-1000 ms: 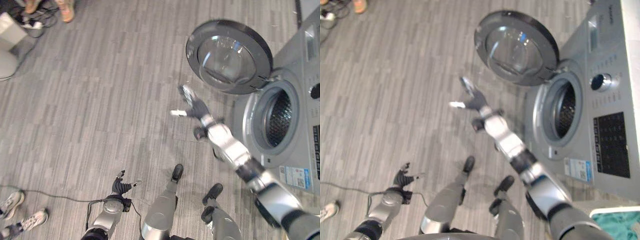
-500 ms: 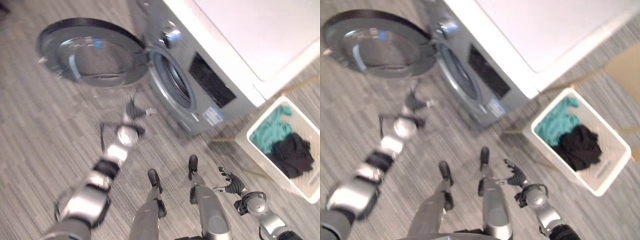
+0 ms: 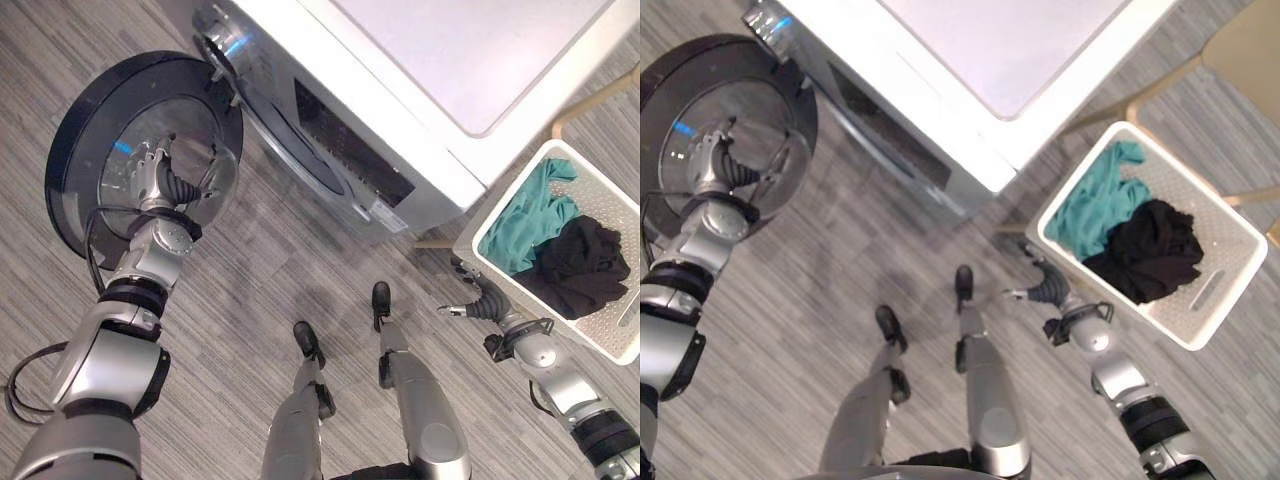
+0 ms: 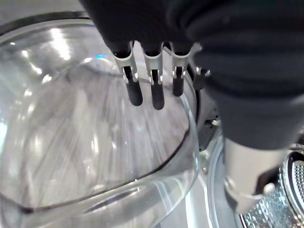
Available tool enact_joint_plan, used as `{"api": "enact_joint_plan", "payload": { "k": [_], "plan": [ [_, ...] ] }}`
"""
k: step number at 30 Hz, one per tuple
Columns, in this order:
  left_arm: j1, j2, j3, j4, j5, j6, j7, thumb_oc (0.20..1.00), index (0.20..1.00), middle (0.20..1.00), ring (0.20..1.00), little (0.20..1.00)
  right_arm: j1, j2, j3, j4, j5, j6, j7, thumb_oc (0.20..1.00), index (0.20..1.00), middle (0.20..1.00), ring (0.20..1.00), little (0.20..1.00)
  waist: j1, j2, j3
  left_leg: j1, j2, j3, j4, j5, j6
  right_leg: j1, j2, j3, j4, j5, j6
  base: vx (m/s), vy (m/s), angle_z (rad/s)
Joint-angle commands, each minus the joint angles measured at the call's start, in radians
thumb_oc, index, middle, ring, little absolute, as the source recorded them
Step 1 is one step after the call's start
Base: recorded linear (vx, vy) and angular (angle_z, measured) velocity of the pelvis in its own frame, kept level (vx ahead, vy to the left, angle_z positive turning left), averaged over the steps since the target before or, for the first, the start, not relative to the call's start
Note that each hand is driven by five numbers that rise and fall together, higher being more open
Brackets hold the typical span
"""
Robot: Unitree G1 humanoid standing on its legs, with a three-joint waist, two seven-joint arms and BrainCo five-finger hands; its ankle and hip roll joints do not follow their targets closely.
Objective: Grab the laundry basket,head to the washer,open it,put in the laundry and shut it.
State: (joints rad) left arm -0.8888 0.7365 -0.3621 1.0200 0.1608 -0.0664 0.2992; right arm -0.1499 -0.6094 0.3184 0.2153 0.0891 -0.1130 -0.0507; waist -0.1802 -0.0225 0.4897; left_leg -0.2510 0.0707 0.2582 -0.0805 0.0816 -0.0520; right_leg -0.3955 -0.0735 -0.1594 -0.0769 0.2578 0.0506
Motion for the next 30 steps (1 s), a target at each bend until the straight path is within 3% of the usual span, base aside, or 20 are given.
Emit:
{"api": "enact_joint_plan", "payload": {
  "k": [1, 4, 5, 13, 16, 18, 19, 21, 24, 26, 27, 29, 30],
  "plan": [
    [0.116, 0.104, 0.111, 0.130, -0.053, 0.078, 0.024, 1.000, 1.000, 1.000, 1.000, 1.000, 0.052, 0.071, -0.042, -0.004, 0.026, -0.046, -0.019, 1.000, 1.000, 1.000, 1.000, 1.000, 0.057, -0.100, -0.018, -0.069, -0.055, -0.034, 0.154, -0.113, 0.026, -0.035, -0.071, -0.016, 0.117, -0.149, 0.110, 0.05, 0.013, 0.05],
    [0.186, 0.125, 0.171, 0.147, -0.063, 0.087, 0.034, 1.000, 1.000, 1.000, 1.000, 1.000, 0.060, 0.084, -0.042, 0.000, 0.026, -0.048, -0.020, 1.000, 1.000, 1.000, 1.000, 1.000, 0.068, -0.098, -0.030, -0.056, -0.049, -0.049, 0.159, -0.144, 0.021, -0.012, -0.062, -0.009, 0.109, -0.167, 0.120, 0.02, 0.006, 0.06],
    [0.212, 0.133, 0.192, 0.146, -0.064, 0.087, 0.034, 1.000, 1.000, 1.000, 1.000, 1.000, 0.062, 0.089, -0.043, -0.002, 0.029, -0.048, -0.018, 1.000, 1.000, 1.000, 1.000, 1.000, 0.070, -0.110, -0.031, -0.067, -0.056, -0.038, 0.165, -0.123, 0.026, -0.018, -0.069, -0.013, 0.106, -0.148, 0.112, 0.04, 0.007, 0.16],
    [0.361, 0.125, 0.279, 0.115, -0.064, 0.087, 0.025, 1.000, 1.000, 1.000, 1.000, 1.000, 0.095, 0.113, -0.056, -0.009, 0.033, -0.045, 0.000, 1.000, 1.000, 1.000, 1.000, 1.000, 0.087, -0.106, -0.077, -0.024, -0.058, -0.031, 0.163, -0.144, 0.027, 0.029, -0.075, -0.012, 0.099, -0.157, 0.115, 0.05, 0.018, 0.09],
    [0.456, 0.051, 0.289, 0.018, -0.074, 0.074, 0.016, 1.000, 1.000, 1.000, 1.000, 1.000, 0.101, 0.119, -0.060, -0.007, -0.001, -0.030, -0.002, 1.000, 1.000, 1.000, 1.000, 1.000, 0.090, -0.092, -0.111, 0.021, -0.065, -0.028, 0.143, -0.153, 0.031, 0.055, -0.078, -0.006, 0.109, -0.171, 0.116, 0.10, 0.044, 0.09],
    [0.592, -0.060, 0.312, -0.111, -0.097, 0.058, 0.013, 1.000, 1.000, 1.000, 1.000, 1.000, 0.113, 0.117, -0.091, -0.018, -0.045, -0.011, -0.008, 1.000, 1.000, 1.000, 1.000, 1.000, 0.090, -0.073, -0.141, 0.095, -0.077, -0.005, 0.116, -0.164, 0.036, 0.091, -0.074, 0.008, 0.128, -0.187, 0.116, 0.13, 0.085, -0.06],
    [0.592, -0.060, 0.312, -0.111, -0.097, 0.058, 0.013, 1.000, 1.000, 1.000, 1.000, 1.000, 0.113, 0.117, -0.091, -0.018, -0.045, -0.011, -0.008, 1.000, 1.000, 1.000, 1.000, 1.000, 0.090, -0.073, -0.141, 0.095, -0.077, -0.005, 0.116, -0.164, 0.036, 0.092, -0.074, 0.008, 0.128, -0.187, 0.116, 0.13, 0.060, -0.20],
    [0.706, -0.174, 0.326, -0.184, -0.126, 0.048, 0.004, 1.000, 1.000, 1.000, 1.000, 1.000, 0.125, 0.119, -0.134, -0.031, -0.080, 0.008, -0.011, 1.000, 1.000, 1.000, 1.000, 1.000, 0.086, -0.055, -0.165, 0.171, -0.083, 0.025, 0.099, -0.180, 0.044, 0.126, -0.063, 0.019, 0.147, -0.202, 0.115, 0.13, 0.052, -0.39],
    [0.793, -0.240, 0.343, -0.235, -0.155, 0.033, -0.005, 1.000, 1.000, 1.000, 1.000, 1.000, 0.132, 0.115, -0.165, -0.045, -0.111, 0.017, -0.020, 1.000, 1.000, 1.000, 1.000, 1.000, 0.089, -0.047, -0.177, 0.220, -0.083, 0.060, 0.103, -0.197, 0.047, 0.146, -0.057, 0.007, 0.160, -0.208, 0.116, 0.08, 0.014, -0.66],
    [0.858, -0.285, 0.347, -0.273, -0.174, 0.033, -0.025, 1.000, 1.000, 1.000, 1.000, 1.000, 0.140, 0.117, -0.183, -0.054, -0.133, 0.025, -0.018, 1.000, 1.000, 1.000, 1.000, 1.000, 0.098, -0.040, -0.195, 0.256, -0.077, 0.098, 0.109, -0.212, 0.047, 0.162, -0.066, -0.053, 0.163, -0.208, 0.116, 0.13, -0.030, -0.87],
    [0.894, -0.302, 0.346, -0.289, -0.179, 0.031, -0.037, 1.000, 1.000, 1.000, 1.000, 1.000, 0.144, 0.121, -0.192, -0.051, -0.150, 0.033, -0.019, 1.000, 1.000, 1.000, 1.000, 1.000, 0.114, -0.028, -0.206, 0.292, -0.065, 0.118, 0.112, -0.243, 0.040, 0.182, -0.083, -0.145, 0.174, -0.221, 0.124, 0.17, -0.074, -0.68],
    [0.918, -0.327, 0.334, -0.305, -0.188, 0.037, -0.067, 1.000, 1.000, 1.000, 1.000, 1.000, 0.137, 0.129, -0.190, -0.044, -0.167, 0.040, -0.018, 1.000, 1.000, 1.000, 1.000, 1.000, 0.135, -0.023, -0.226, 0.317, -0.051, 0.166, 0.131, -0.254, 0.039, 0.201, -0.135, -0.326, 0.198, -0.215, 0.115, 0.15, -0.205, -1.39],
    [0.931, -0.350, 0.309, -0.290, -0.165, 0.043, -0.092, 1.000, 1.000, 1.000, 1.000, 1.000, 0.147, 0.138, -0.190, -0.028, -0.210, 0.046, -0.021, 1.000, 1.000, 1.000, 1.000, 1.000, 0.119, -0.020, -0.253, 0.340, -0.031, 0.199, 0.154, -0.271, 0.036, 0.204, -0.143, -0.352, 0.216, -0.242, 0.105, 0.18, -0.310, -1.46]
  ]
}}
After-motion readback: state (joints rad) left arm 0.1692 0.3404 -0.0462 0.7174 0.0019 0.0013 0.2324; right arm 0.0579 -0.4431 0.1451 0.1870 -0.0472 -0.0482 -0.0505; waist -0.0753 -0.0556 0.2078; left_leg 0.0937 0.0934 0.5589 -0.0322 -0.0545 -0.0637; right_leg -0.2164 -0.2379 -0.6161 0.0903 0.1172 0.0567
